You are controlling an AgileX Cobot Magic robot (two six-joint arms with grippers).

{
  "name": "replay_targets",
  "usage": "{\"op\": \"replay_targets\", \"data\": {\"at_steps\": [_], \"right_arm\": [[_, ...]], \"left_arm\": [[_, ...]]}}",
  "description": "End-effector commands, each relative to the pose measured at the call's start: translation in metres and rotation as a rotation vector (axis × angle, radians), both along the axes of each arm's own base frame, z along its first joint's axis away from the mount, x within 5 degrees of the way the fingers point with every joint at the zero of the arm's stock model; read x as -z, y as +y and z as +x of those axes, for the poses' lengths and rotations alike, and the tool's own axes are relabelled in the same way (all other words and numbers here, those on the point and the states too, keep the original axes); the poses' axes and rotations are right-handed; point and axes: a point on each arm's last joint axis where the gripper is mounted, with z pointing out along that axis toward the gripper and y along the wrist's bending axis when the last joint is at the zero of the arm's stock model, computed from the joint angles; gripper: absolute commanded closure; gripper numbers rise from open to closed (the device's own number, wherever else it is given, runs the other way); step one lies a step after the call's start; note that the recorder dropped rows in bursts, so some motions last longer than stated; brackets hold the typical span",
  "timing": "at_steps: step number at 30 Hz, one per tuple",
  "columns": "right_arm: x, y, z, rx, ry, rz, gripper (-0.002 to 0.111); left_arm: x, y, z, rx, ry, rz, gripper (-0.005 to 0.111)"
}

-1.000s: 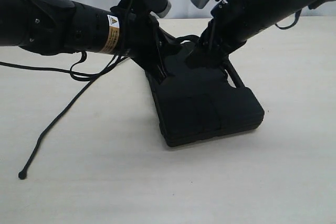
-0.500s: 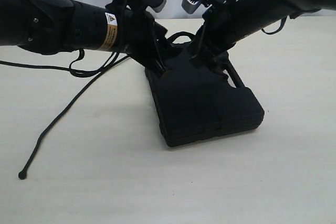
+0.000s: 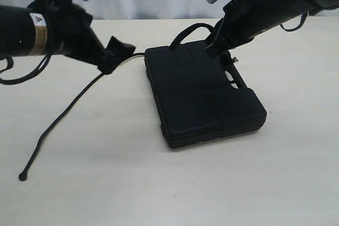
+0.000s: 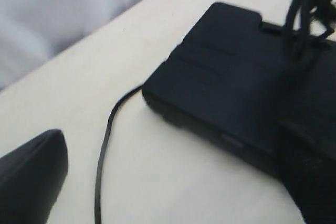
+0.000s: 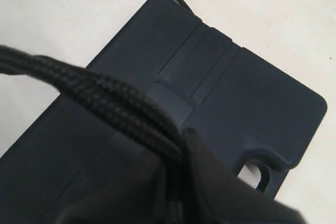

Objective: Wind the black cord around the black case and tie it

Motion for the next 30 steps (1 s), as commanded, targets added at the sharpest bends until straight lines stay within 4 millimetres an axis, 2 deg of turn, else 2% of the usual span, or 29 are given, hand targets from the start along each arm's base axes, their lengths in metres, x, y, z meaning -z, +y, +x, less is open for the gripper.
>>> {"op": "replay_targets", "data": {"at_steps": [1, 3, 5, 7, 10, 13, 15, 18, 20, 22, 24, 26, 28, 30], "right_arm": [[0.000, 0.000, 0.000, 0.023, 0.005, 0.027, 0.104], [0.000, 0.000, 0.000, 0.025, 0.006, 0.028, 0.104], [0.000, 0.000, 0.001, 0.034, 0.006, 0.033, 0.104], [0.000, 0.000, 0.001, 0.035, 0.007, 0.035, 0.104], [-0.001, 0.001, 0.001, 0.044, 0.009, 0.057, 0.104], [-0.001, 0.001, 0.001, 0.044, 0.009, 0.057, 0.104], [-0.001, 0.001, 0.001, 0.044, 0.010, 0.059, 0.104], [-0.001, 0.002, 0.001, 0.046, 0.010, 0.062, 0.104], [-0.001, 0.001, 0.002, 0.048, 0.007, 0.062, 0.104], [-0.001, 0.001, 0.002, 0.050, 0.003, 0.062, 0.104], [-0.001, 0.001, 0.002, 0.053, -0.003, 0.062, 0.104], [-0.001, 0.001, 0.003, 0.054, -0.005, 0.062, 0.104], [-0.001, 0.001, 0.003, 0.054, -0.005, 0.062, 0.104], [-0.001, 0.001, 0.003, 0.054, -0.005, 0.062, 0.104]], "left_arm": [[0.026, 0.025, -0.010, -0.140, 0.077, 0.024, 0.002], [0.033, 0.031, -0.014, -0.183, 0.089, 0.054, 0.002], [0.040, 0.032, -0.015, -0.185, 0.138, 0.007, 0.002], [0.046, 0.023, -0.018, -0.118, 0.245, -0.144, 0.002], [0.044, 0.001, -0.019, 0.074, 0.379, -0.329, 0.002], [0.038, -0.016, -0.017, 0.165, 0.382, -0.347, 0.002], [0.037, -0.019, -0.010, 0.137, 0.283, -0.224, 0.002], [0.036, -0.016, 0.000, 0.017, 0.071, 0.106, 0.002], [0.032, -0.007, 0.006, -0.097, -0.073, 0.415, 0.002], [0.030, 0.000, 0.011, -0.113, -0.141, 0.727, 0.002], [0.035, 0.010, 0.015, -0.121, -0.031, 0.905, 0.002], [0.045, 0.021, 0.019, -0.159, 0.234, 0.958, 0.002], [0.054, 0.028, 0.020, -0.191, 0.553, 0.868, 0.002], [0.054, 0.025, 0.022, -0.200, 0.769, 0.693, 0.002]]}}
